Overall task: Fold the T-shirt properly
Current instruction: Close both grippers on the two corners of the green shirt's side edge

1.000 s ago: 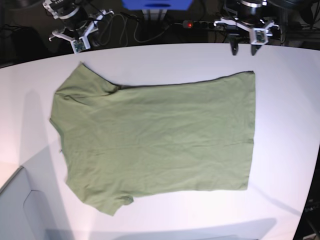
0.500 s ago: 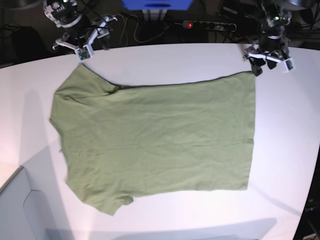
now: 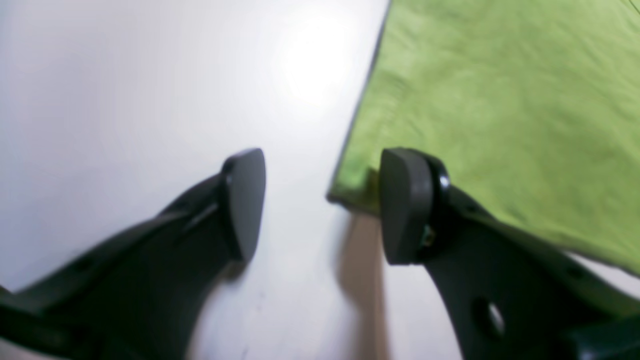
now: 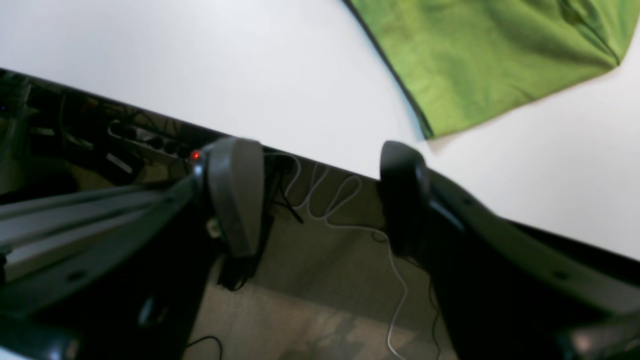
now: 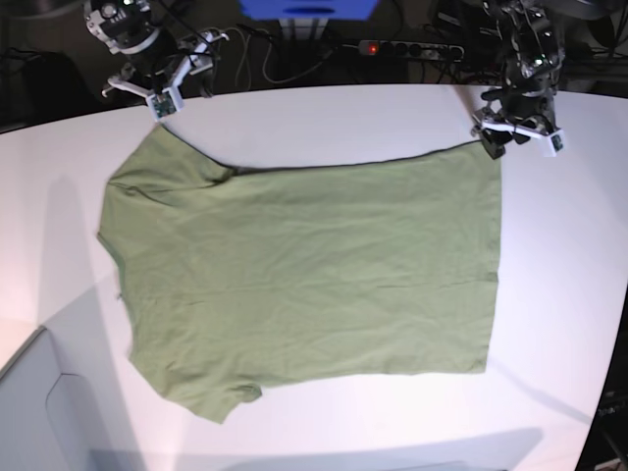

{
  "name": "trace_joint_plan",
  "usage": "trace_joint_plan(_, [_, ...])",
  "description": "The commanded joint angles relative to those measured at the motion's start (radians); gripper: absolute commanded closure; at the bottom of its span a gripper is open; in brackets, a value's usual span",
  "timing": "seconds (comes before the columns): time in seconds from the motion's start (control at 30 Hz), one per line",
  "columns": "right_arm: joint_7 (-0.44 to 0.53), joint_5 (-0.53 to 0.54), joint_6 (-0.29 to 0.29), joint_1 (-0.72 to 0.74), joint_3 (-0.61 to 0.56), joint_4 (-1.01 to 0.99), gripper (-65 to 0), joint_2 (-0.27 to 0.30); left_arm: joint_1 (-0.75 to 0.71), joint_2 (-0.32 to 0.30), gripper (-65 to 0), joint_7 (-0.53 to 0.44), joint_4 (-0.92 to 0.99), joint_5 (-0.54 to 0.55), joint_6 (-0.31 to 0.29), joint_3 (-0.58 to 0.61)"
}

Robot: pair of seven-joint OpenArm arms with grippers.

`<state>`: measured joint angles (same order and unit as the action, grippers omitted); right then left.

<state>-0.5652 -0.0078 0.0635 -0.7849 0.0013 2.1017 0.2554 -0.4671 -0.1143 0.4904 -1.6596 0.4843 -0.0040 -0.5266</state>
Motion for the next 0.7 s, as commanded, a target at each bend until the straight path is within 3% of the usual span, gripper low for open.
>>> trace_joint_plan(0.0, [0.018,-0.001,0.014,-0.011,0.003,0.015,-35.4,0.006,-0.003,-0.008,-35.0,0.0,-0.006,0.006,0.002,-0.003])
trace_joint_plan(0.17, [0.018,-0.001,0.014,-0.011,0.003,0.015,-35.4,0.006,-0.002,-0.008,-34.4,0.001,0.02,0.006,0.002,-0.002])
trace_joint_plan(0.47, [0.018,0.001,0.014,-0.011,0.001,0.015,-35.4,0.006,-0.002,-0.035,-10.0,-0.002,0.062,0.006,0.002,0.101])
trace_joint_plan(0.67, [0.018,0.001,0.014,-0.014,0.001,0.015,-35.4,0.006,-0.005,-0.034,-6.6,-0.002,0.062,0.006,0.002,0.104])
